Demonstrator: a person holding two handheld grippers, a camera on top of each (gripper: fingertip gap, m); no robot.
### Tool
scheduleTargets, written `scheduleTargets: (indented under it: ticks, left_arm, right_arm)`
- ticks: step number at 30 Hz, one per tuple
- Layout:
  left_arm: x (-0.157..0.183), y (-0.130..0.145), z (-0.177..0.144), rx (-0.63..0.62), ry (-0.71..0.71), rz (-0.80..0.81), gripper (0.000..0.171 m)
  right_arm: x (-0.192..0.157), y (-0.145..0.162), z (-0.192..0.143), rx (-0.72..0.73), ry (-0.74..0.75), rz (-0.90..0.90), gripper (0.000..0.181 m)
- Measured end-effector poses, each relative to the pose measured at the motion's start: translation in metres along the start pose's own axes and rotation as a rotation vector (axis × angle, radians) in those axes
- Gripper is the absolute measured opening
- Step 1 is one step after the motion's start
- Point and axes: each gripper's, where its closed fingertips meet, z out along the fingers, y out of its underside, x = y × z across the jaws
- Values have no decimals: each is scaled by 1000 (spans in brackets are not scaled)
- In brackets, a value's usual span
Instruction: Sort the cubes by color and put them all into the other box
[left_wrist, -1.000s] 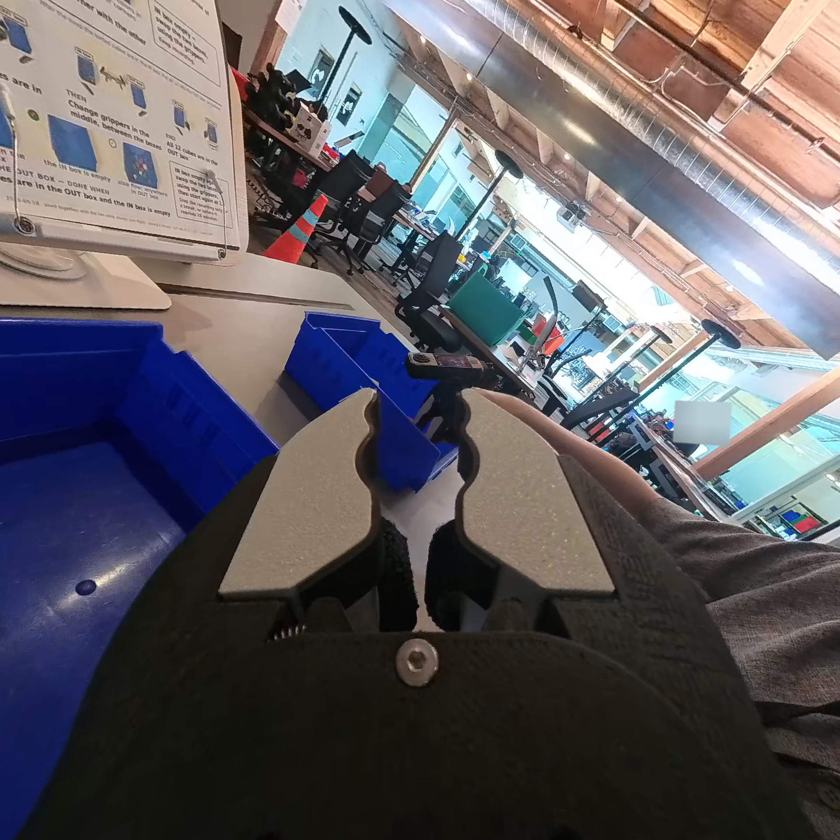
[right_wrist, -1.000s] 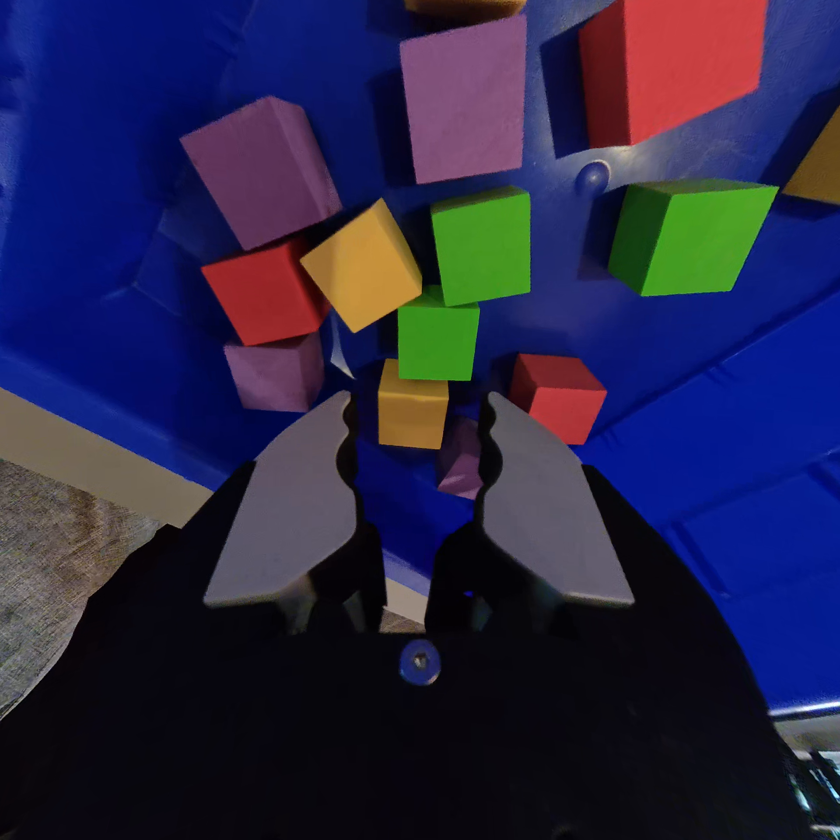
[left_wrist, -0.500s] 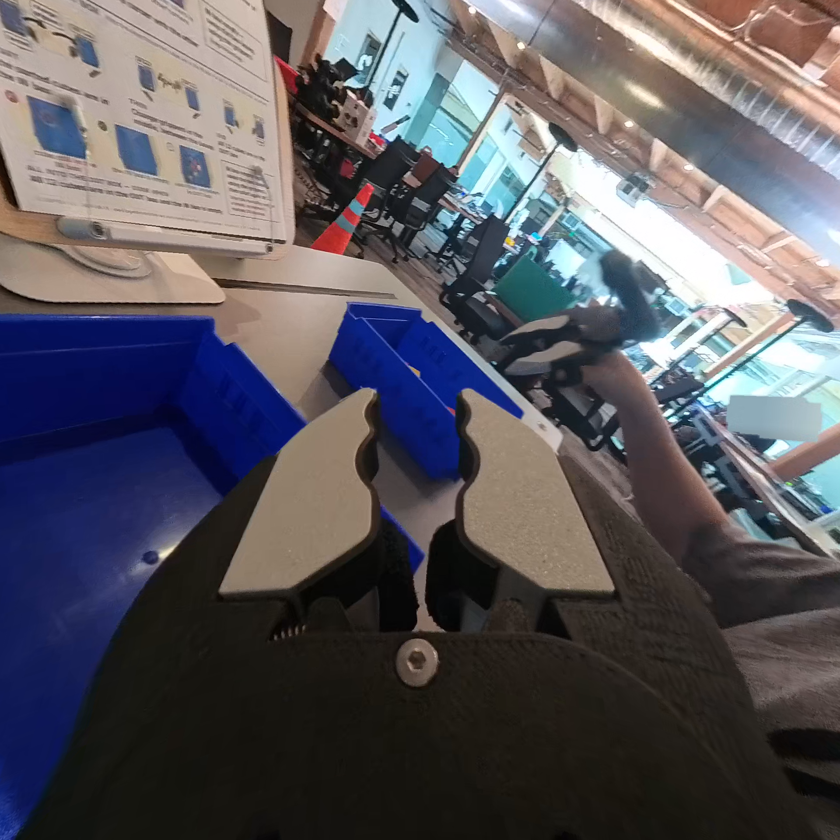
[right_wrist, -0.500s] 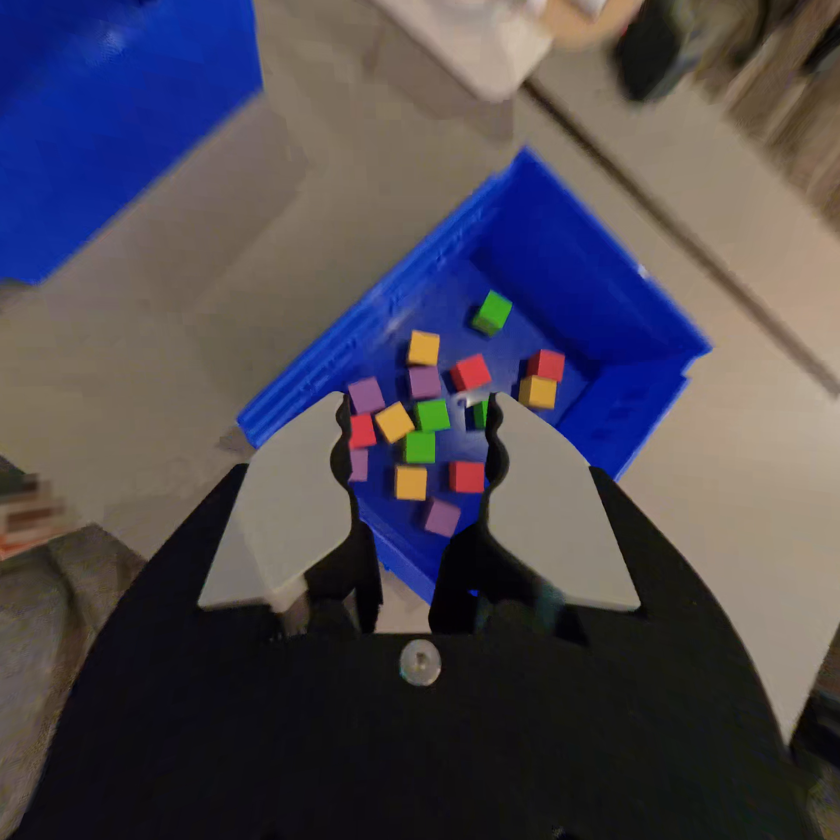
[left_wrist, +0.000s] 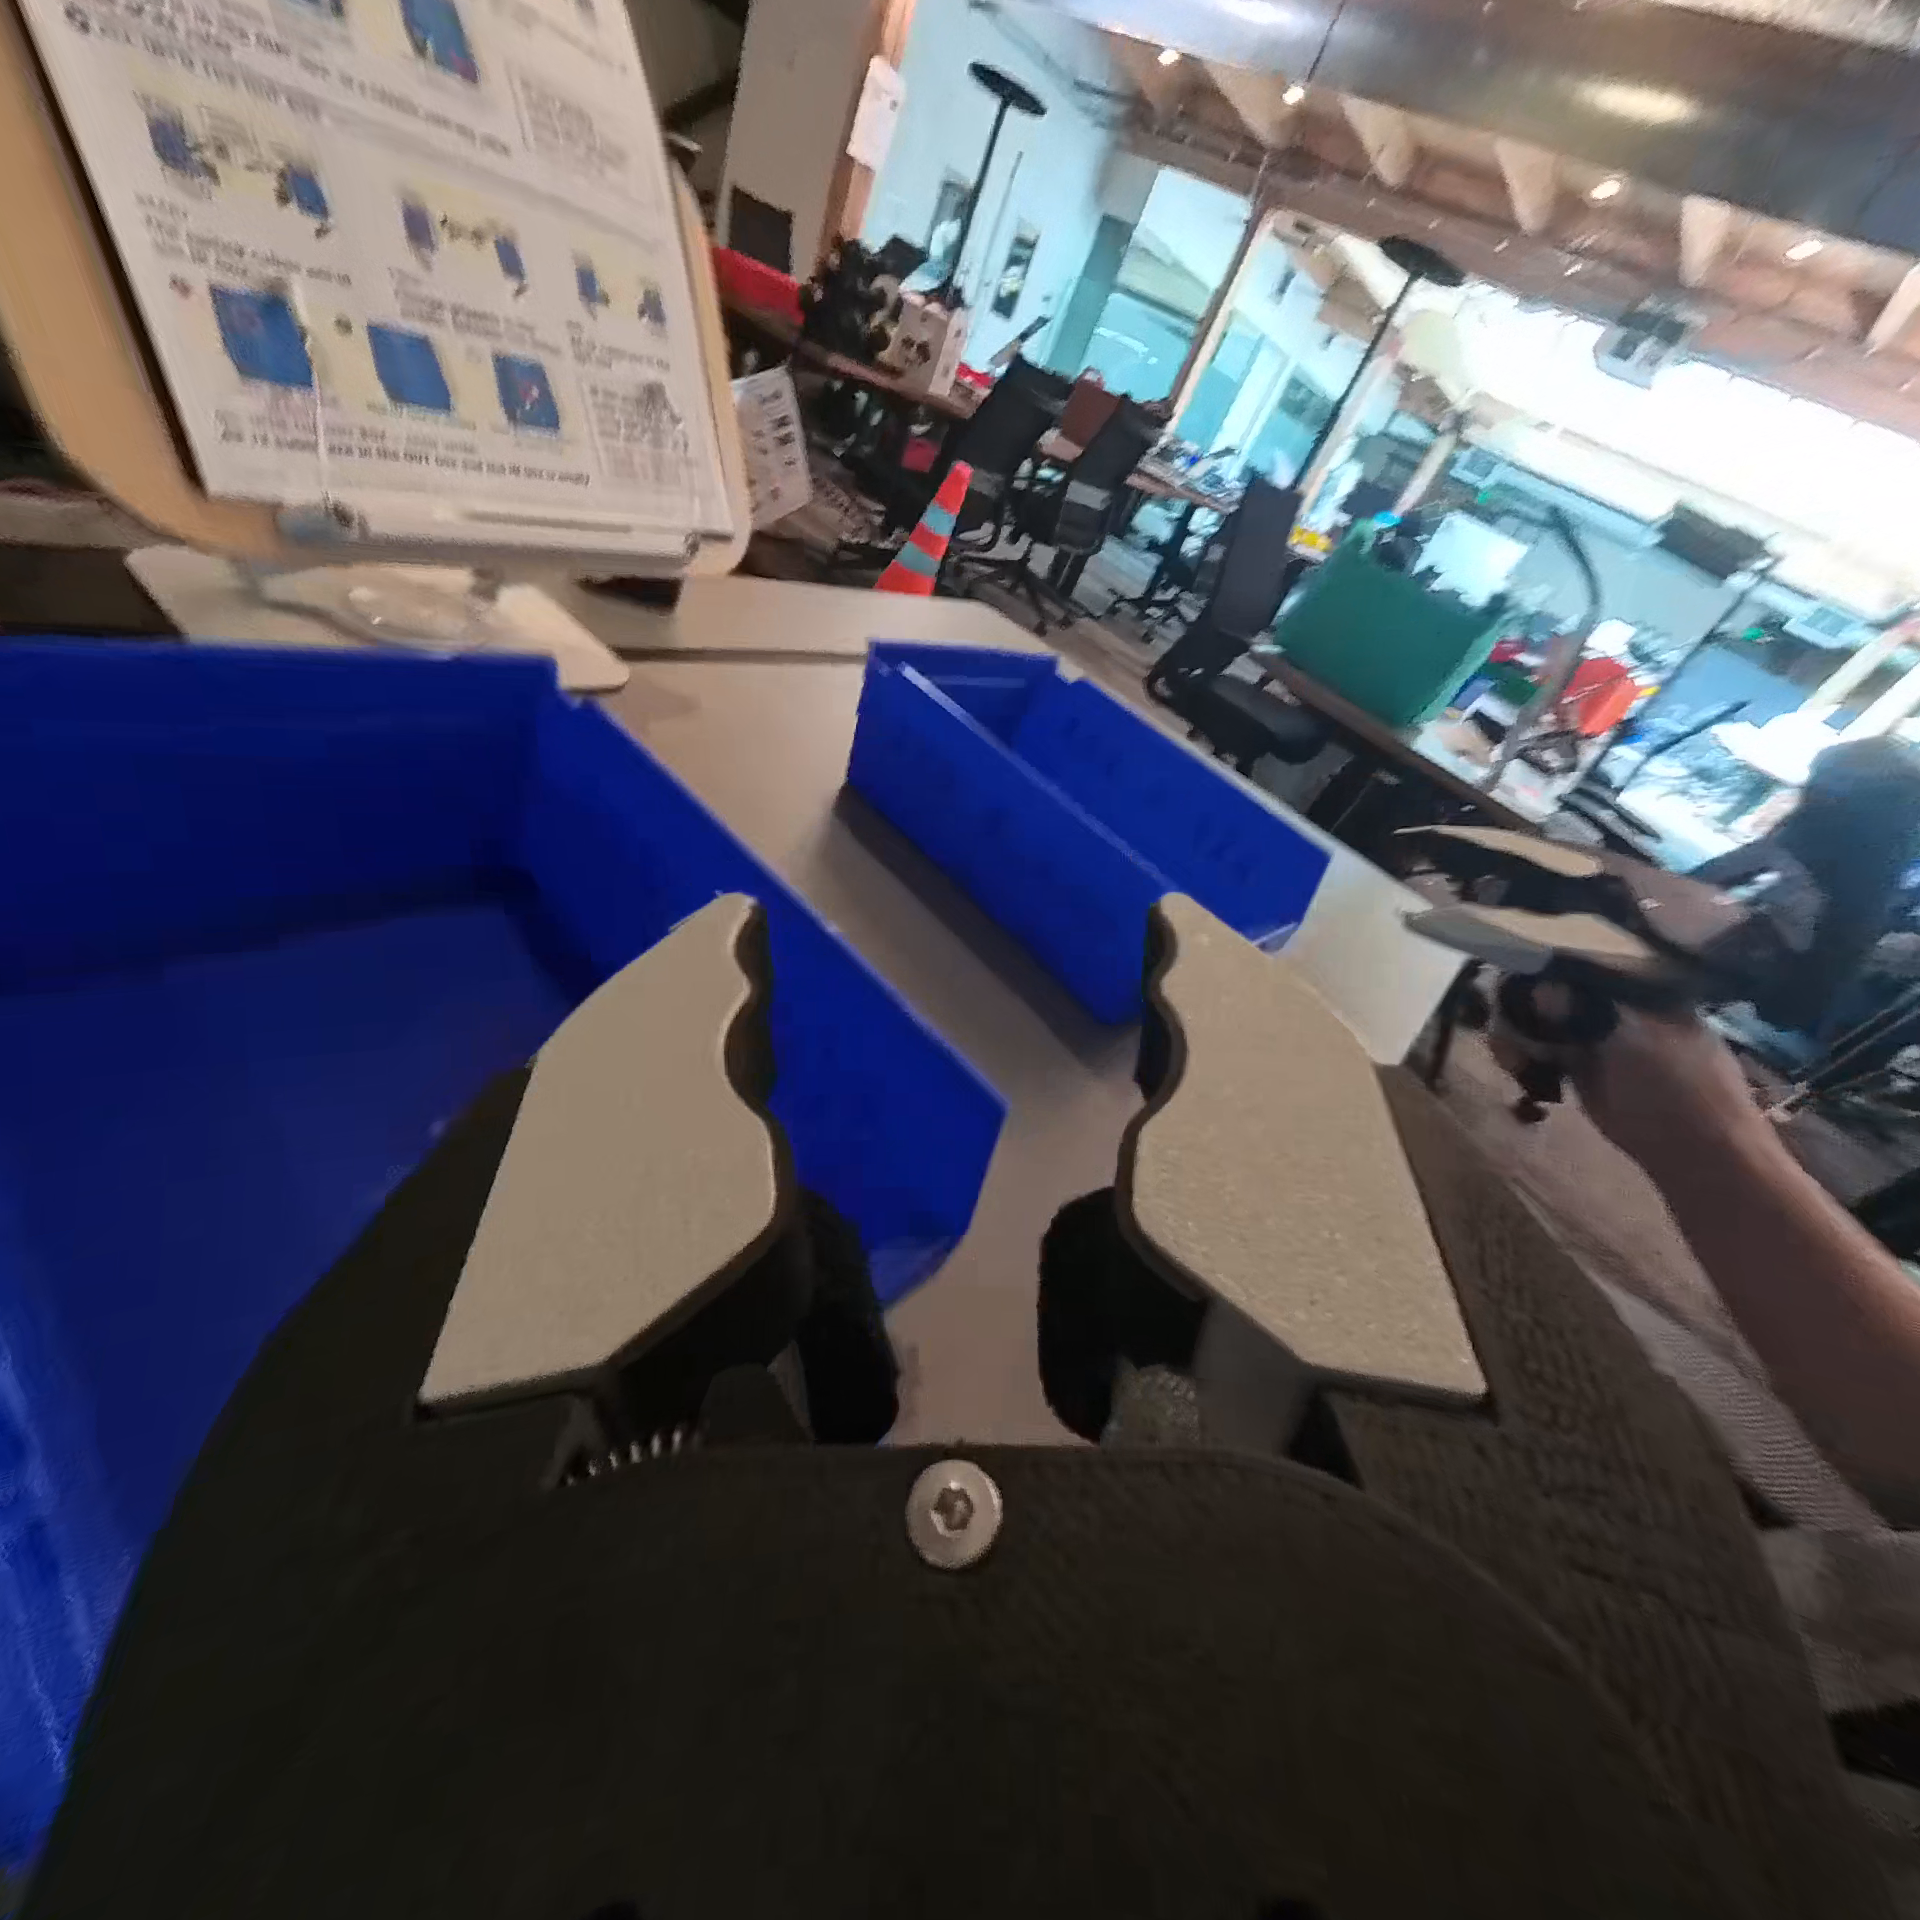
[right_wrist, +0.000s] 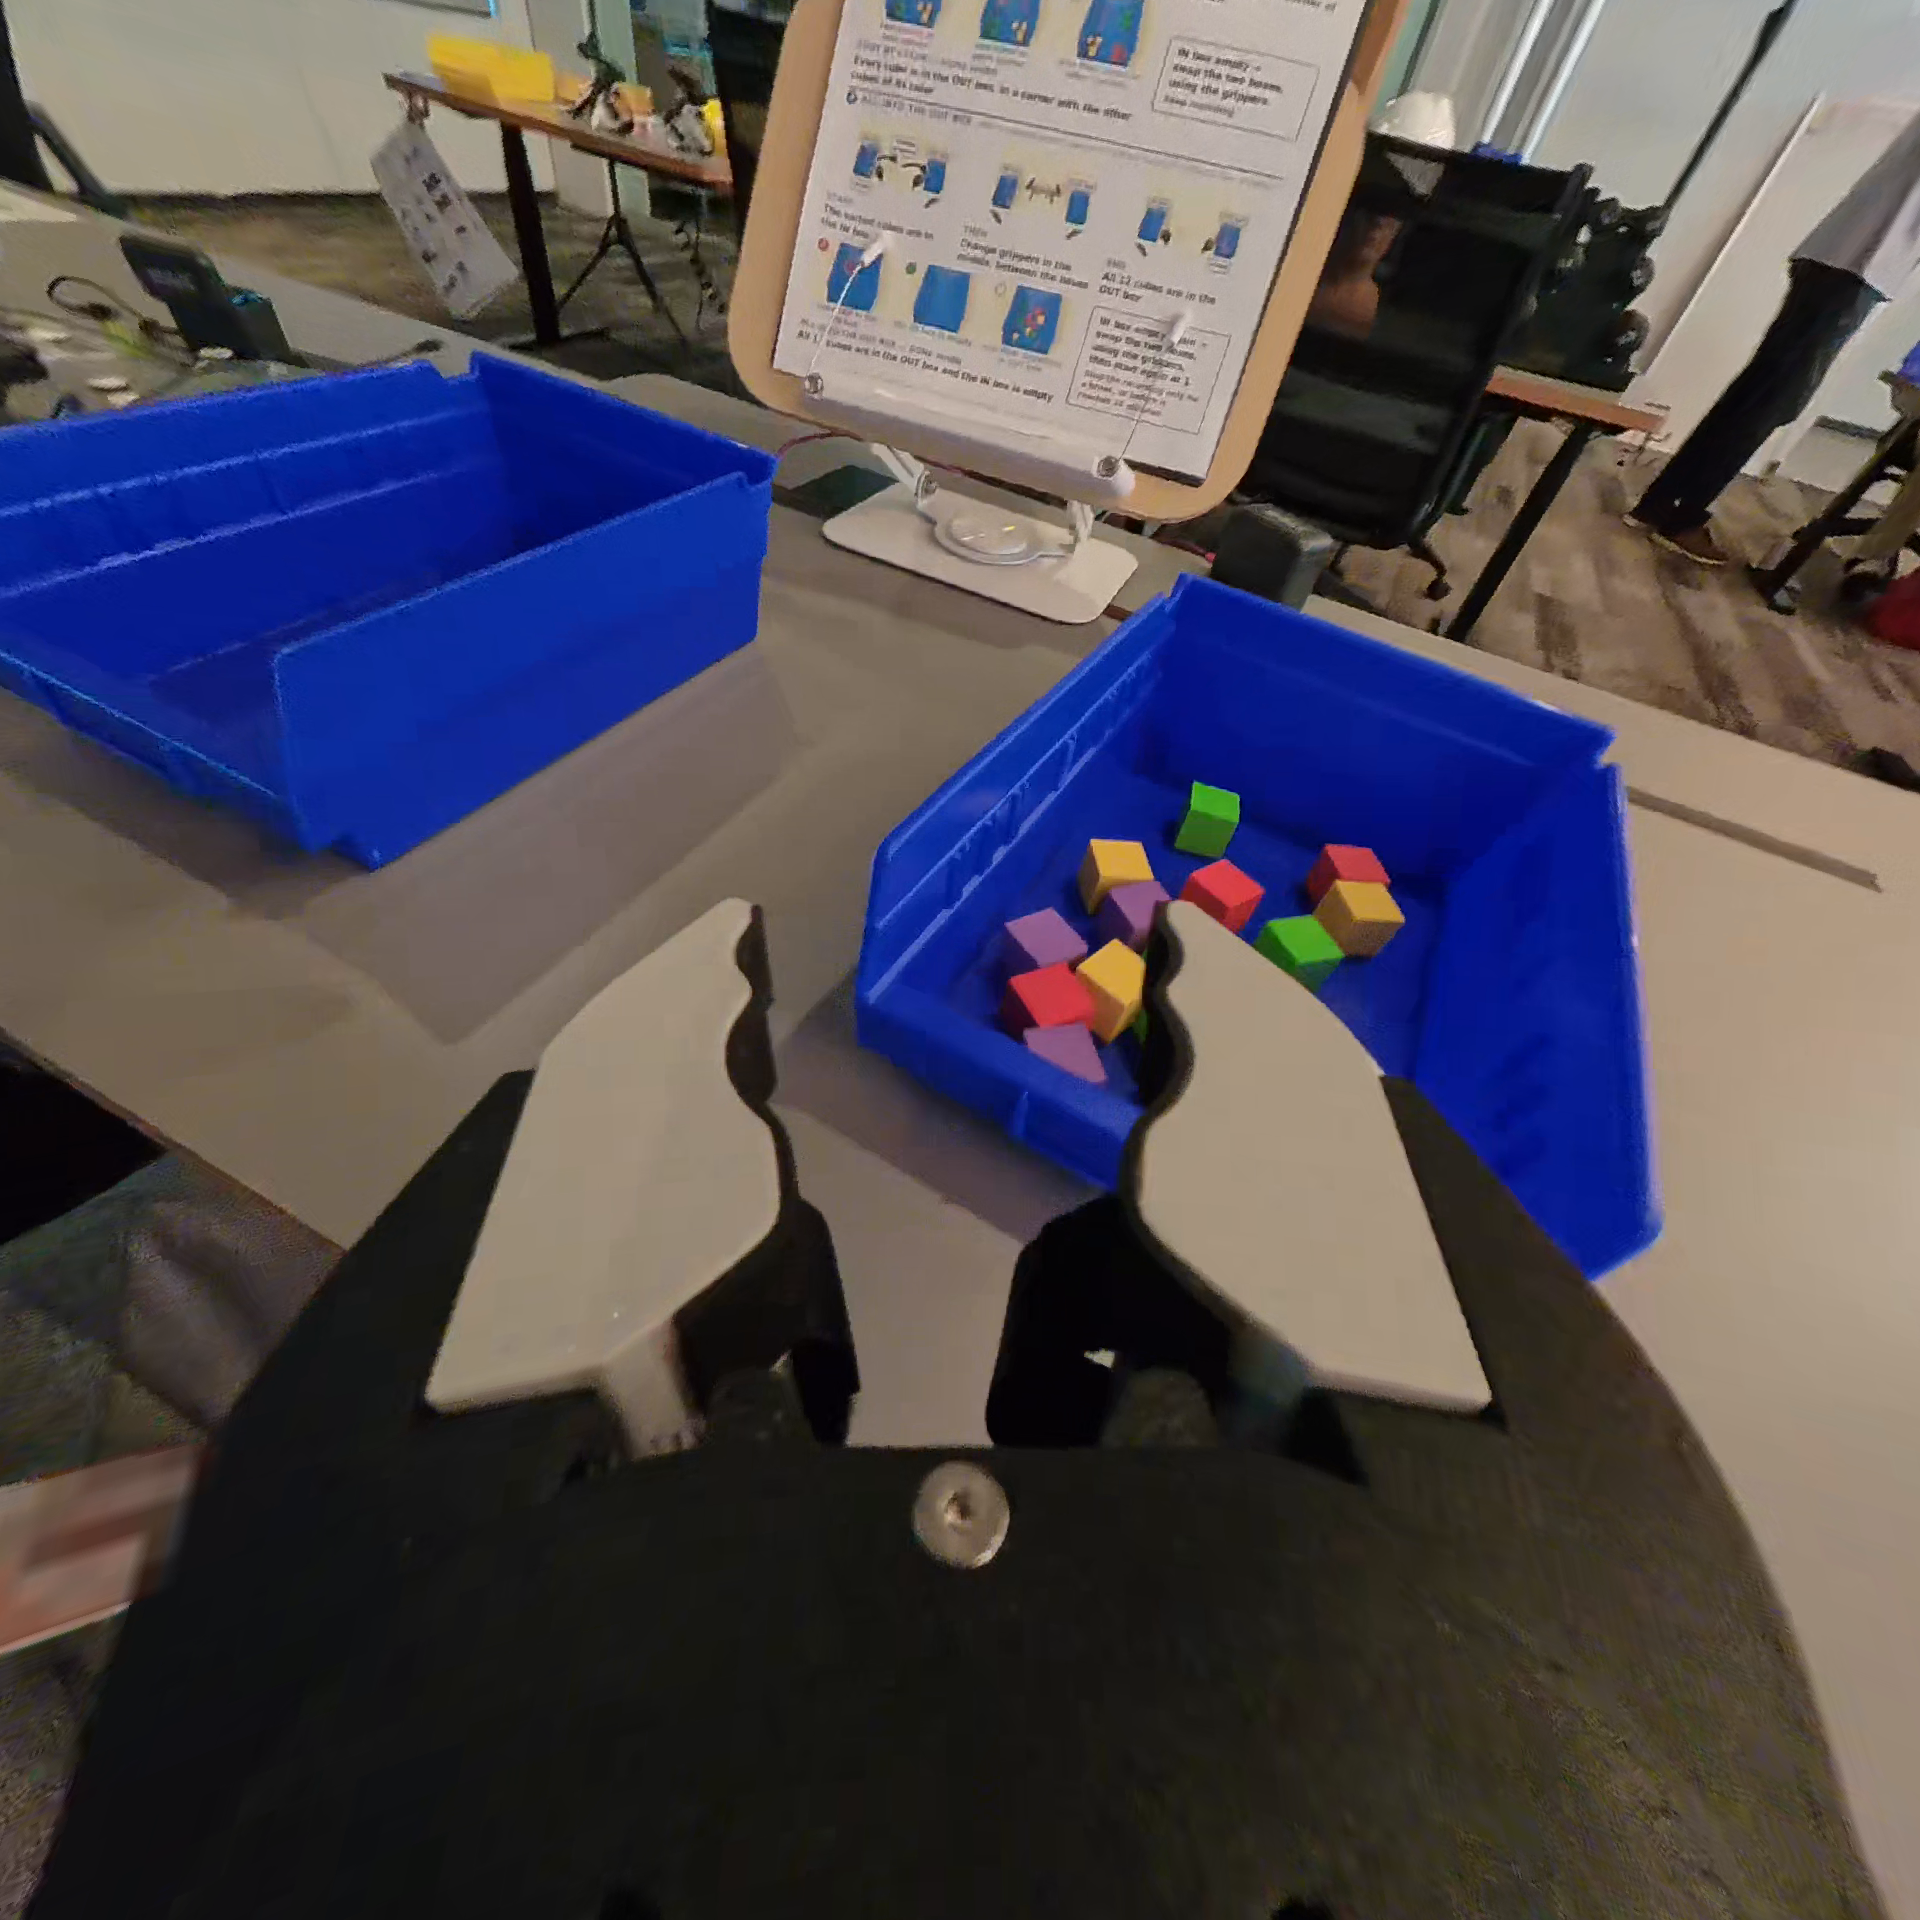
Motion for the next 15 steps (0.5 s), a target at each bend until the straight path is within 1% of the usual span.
scheduleTargets:
  ticks: [1, 2, 4, 6, 8, 10, 11, 12, 13, 15]
  left_arm:
    - [-1, 11, -4, -3, -38, 17, 60]
    - [-2, 20, -7, -9, -81, 40, 57]
    - [-10, 31, -15, -29, -197, 115, 54]
    - [-21, 33, -27, -16, -347, 193, 54]
    - [-34, 25, -44, 65, -520, 248, 56]
    - [-47, 16, -66, 169, -695, 268, 60]
    - [-52, 16, -75, 193, -749, 287, 60]
    - [-57, 19, -80, 190, -778, 318, 60]
    - [-63, 25, -84, 175, -802, 343, 60]
    - [-75, 36, -86, 140, -799, 354, 60]
  right_arm:
    - [-1, 5, -3, 6, 24, 5, 66]
    - [1, 9, -5, 3, 67, -3, 64]
    - [5, 15, -2, 0, 128, -11, 64]
    - [-2, 24, 14, -19, 112, 8, 64]
    - [-9, 37, 38, -73, 99, 13, 60]
    - [-12, 43, 64, -89, 95, 40, 54]
    - [-13, 45, 76, -95, 92, 56, 48]
    - [-13, 48, 88, -112, 90, 69, 43]
    - [-14, 50, 97, -128, 87, 88, 42]
    - [-15, 49, 111, -134, 91, 116, 41]
